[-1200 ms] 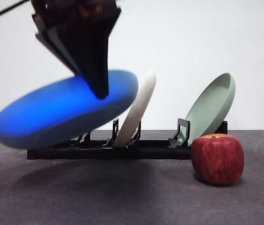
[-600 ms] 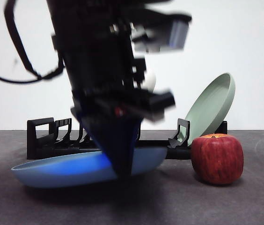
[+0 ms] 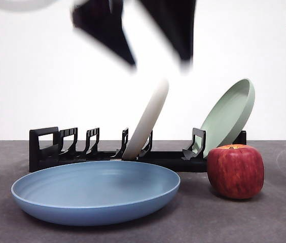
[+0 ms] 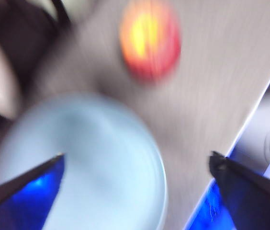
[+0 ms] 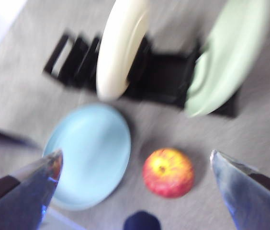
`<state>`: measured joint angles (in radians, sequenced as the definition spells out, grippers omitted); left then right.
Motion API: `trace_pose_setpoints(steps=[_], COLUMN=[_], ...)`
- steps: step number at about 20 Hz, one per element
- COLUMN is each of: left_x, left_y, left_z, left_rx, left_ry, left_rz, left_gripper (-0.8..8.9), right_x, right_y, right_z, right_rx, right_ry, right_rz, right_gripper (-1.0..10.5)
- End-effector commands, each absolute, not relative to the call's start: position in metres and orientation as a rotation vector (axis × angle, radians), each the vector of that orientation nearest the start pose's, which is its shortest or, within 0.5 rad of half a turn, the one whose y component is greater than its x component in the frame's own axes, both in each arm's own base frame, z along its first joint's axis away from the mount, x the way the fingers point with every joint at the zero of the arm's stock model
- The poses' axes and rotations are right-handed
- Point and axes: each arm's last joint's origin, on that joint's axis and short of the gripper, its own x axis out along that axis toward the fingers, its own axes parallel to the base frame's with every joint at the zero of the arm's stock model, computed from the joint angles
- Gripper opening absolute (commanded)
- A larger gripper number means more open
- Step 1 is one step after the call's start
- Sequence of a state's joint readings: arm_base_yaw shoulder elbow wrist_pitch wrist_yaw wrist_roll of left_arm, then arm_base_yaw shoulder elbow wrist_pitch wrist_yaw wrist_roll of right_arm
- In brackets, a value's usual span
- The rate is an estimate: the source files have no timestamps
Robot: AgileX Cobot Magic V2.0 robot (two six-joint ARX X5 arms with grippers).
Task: Take the blue plate from the plate rack,put the plate on the table,take the apple from the table,put the apple in the plate
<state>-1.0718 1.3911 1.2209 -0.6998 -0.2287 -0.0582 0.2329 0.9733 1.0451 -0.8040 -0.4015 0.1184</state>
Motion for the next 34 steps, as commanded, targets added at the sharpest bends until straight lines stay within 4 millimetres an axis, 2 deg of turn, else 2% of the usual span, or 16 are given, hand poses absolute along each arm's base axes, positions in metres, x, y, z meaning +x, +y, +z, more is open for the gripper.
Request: trace_pose_setpoints(steps=[1, 3, 5, 7, 10, 15, 22, 23, 24, 27, 31, 34], left_x=[0.133, 0.123, 0.114, 0.105, 0.091, 0.075, 0.072, 0.072, 0.072, 0.072, 0.072, 0.072], left_y=[-0.227, -0.202, -0.174, -0.147, -0.114, -0.084, -0.079, -0.078, -0.078, -0.078, -0.077, -0.076], left_z=[0.358, 0.398, 0.43, 0.452, 0.471, 0.476, 0.47, 0.47, 0.47, 0.469, 0.469, 0.469], left_rx=[0.401, 0.364, 0.336, 0.31, 0.27, 0.256, 0.31, 0.313, 0.314, 0.32, 0.327, 0.332], left_ry=[0.588, 0.471, 0.381, 0.311, 0.244, 0.216, 0.254, 0.256, 0.256, 0.26, 0.259, 0.25], left_rz=[-0.72, -0.643, -0.527, -0.415, -0.291, -0.212, -0.181, -0.18, -0.179, -0.177, -0.157, -0.116], left_gripper=[5.34, 5.33, 5.33, 5.33, 5.32, 5.31, 5.31, 5.3, 5.3, 5.3, 5.3, 5.3], right_x=[0.188, 0.199, 0.211, 0.221, 0.234, 0.258, 0.274, 0.274, 0.274, 0.273, 0.27, 0.259], right_y=[0.072, 0.092, 0.109, 0.125, 0.143, 0.16, 0.17, 0.17, 0.17, 0.173, 0.175, 0.185], right_z=[0.33, 0.324, 0.318, 0.306, 0.279, 0.235, 0.183, 0.178, 0.176, 0.176, 0.179, 0.204], right_rx=[0.08, -0.03, -0.121, -0.175, -0.25, -0.309, -0.355, -0.355, -0.349, -0.341, -0.349, -0.356], right_ry=[0.859, 0.946, 1.009, 1.057, 1.149, 1.271, 1.445, 1.467, 1.48, 1.481, 1.469, 1.385], right_rz=[0.568, 0.541, 0.516, 0.513, 0.486, 0.462, 0.437, 0.427, 0.413, 0.409, 0.417, 0.47], right_gripper=[6.6, 6.6, 6.6, 6.6, 6.6, 6.6, 6.6, 6.2, 5.1, -0.3, -0.1, -0.1])
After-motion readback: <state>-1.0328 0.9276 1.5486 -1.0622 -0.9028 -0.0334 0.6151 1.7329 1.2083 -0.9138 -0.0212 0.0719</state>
